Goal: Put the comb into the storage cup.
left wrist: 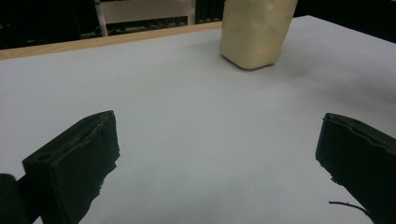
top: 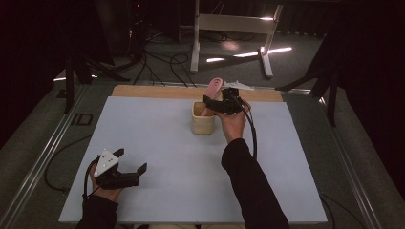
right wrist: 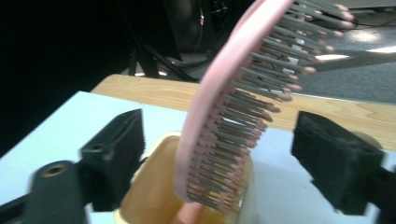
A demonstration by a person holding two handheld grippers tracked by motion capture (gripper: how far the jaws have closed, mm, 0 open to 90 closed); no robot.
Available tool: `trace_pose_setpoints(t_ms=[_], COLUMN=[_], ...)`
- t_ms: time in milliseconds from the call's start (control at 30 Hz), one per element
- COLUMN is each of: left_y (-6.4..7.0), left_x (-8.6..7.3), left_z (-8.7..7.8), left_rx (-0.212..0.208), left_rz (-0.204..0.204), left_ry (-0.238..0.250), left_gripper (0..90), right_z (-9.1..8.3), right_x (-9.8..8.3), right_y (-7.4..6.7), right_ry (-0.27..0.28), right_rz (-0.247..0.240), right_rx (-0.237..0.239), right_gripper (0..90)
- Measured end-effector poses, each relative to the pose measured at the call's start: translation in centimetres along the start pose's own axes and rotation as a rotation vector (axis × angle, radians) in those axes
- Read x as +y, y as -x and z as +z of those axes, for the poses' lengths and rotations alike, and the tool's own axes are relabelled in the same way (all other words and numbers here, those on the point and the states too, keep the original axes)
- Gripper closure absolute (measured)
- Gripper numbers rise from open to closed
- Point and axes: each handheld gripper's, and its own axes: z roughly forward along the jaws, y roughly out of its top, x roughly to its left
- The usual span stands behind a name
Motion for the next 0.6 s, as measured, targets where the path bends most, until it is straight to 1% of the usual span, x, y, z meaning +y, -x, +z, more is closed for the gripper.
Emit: trace_pose_setpoints(t_ms=[167,400,533,600], left_y=[-0.1,-0.1,-0.2,-0.2], left_x=[0.0,0.0,0.0,0.0], left_z=[0.0,-0.1,-0.1,-0.1], left_rx=[0.001,0.008,0.010,0.009], left_rz=[0.001,-0.004,-0.008,-0.009], left_ry=[-0.001,0.002,0.001,0.002], left_gripper=[0.1,0.1,0.1,0.1], right_z=[-0.3,-0.8,-1.3,-1.4], right_x=[-0.2,-0.5,-0.6,-0.6], right_y=[0.3,0.6,0.4,0.4], right_ry=[-0.007,-0.019,-0.018,-0.016], right_rz=[-0.009,-0.021,-0.054,-0.054], right_rx=[-0.001,0.023,0.027,0.032], right_gripper=[9.9,8.6,8.7,8.7])
